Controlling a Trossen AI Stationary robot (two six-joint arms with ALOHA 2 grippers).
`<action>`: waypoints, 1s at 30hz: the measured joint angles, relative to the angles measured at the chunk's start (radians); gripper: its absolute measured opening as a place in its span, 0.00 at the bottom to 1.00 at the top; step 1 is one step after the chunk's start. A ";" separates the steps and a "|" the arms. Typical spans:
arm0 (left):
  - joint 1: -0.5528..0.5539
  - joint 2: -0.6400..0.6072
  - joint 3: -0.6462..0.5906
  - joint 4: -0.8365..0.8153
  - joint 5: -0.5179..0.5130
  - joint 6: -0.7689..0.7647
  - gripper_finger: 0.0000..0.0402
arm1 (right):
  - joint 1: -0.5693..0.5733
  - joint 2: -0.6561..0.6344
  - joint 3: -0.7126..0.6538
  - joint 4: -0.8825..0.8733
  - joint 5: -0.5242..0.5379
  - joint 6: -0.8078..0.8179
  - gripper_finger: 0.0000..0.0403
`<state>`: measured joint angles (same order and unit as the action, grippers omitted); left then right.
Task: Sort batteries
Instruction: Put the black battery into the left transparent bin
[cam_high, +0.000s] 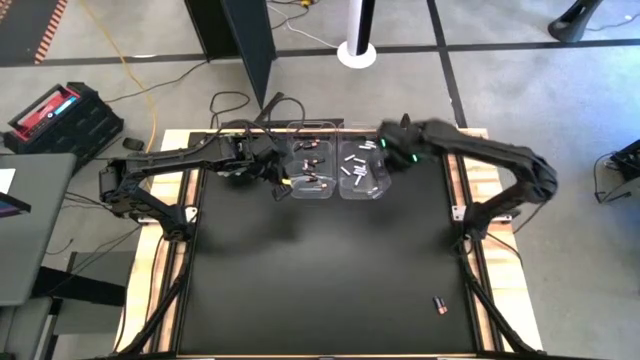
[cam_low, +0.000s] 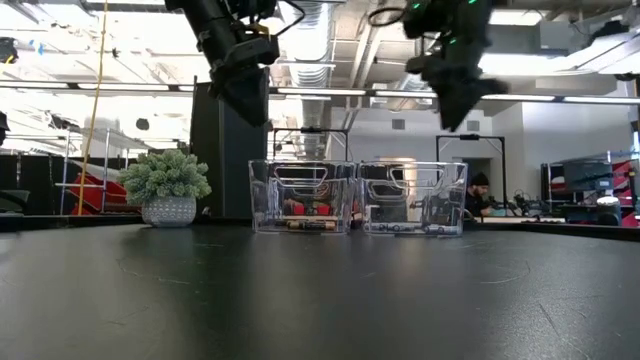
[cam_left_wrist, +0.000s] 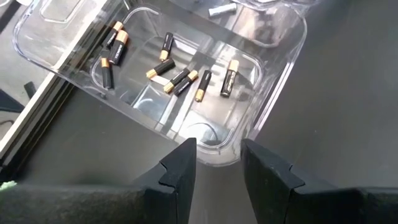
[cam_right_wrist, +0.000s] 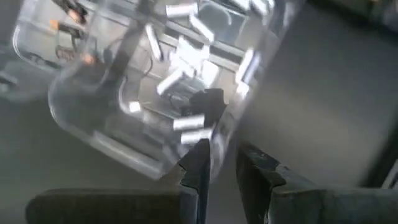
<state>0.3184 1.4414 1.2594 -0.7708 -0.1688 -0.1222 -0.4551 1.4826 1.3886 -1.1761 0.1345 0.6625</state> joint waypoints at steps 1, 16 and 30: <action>0.000 0.000 0.000 -0.004 0.000 0.009 0.30 | 0.033 -0.030 -0.035 -0.002 0.007 0.059 0.23; -0.001 0.000 0.000 -0.052 0.000 0.050 0.30 | 0.664 -0.234 -0.408 -0.048 0.003 0.982 0.23; -0.005 0.000 0.000 -0.062 0.002 -0.028 0.30 | 1.147 -0.170 -0.418 0.002 -0.053 1.459 0.23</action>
<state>0.3139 1.4417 1.2594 -0.8330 -0.1673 -0.1507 0.6914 1.3129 0.9710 -1.1742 0.0814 2.1214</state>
